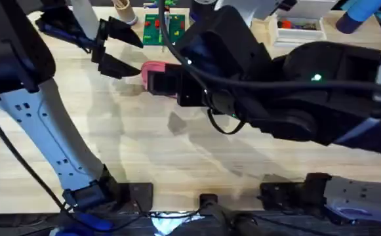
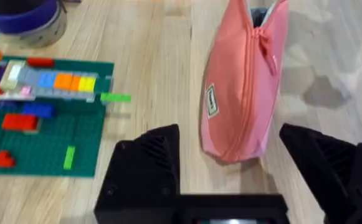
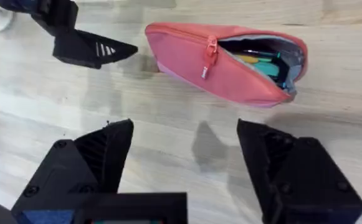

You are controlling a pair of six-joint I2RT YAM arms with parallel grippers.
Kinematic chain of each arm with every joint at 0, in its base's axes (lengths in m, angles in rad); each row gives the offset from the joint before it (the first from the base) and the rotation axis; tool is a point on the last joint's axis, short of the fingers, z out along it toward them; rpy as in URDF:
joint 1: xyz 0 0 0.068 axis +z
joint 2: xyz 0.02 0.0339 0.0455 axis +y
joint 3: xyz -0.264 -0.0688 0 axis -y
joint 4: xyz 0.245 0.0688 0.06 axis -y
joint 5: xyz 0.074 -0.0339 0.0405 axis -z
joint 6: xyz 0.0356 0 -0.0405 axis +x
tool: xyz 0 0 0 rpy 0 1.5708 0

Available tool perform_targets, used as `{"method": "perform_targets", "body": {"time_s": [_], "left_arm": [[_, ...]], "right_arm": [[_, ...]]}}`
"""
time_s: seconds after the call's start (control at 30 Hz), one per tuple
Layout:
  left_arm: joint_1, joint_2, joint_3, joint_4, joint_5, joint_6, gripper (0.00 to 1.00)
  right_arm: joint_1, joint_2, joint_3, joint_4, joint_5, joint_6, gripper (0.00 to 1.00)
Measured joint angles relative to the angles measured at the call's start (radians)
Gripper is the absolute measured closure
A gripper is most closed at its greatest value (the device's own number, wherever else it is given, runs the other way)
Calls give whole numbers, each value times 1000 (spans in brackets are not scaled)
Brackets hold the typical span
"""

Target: Unzip the bag, pick up the pens from the table one at a time and place them inside, then zip the bag closed.

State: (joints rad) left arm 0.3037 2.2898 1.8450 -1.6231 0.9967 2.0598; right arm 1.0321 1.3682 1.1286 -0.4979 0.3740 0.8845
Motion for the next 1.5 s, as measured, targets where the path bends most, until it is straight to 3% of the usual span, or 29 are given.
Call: {"method": "perform_targets", "body": {"time_s": [0.27,1.1,1.5], "left_arm": [[-45,0,0,1,1,0,7],[-41,0,0,5,1,0,8],[-41,0,0,5,1,0,8]], "right_arm": [[0,64,0,24,1,82,6],[-72,273,1,256,4,111,7],[-116,333,1,312,4,114,70]]}}
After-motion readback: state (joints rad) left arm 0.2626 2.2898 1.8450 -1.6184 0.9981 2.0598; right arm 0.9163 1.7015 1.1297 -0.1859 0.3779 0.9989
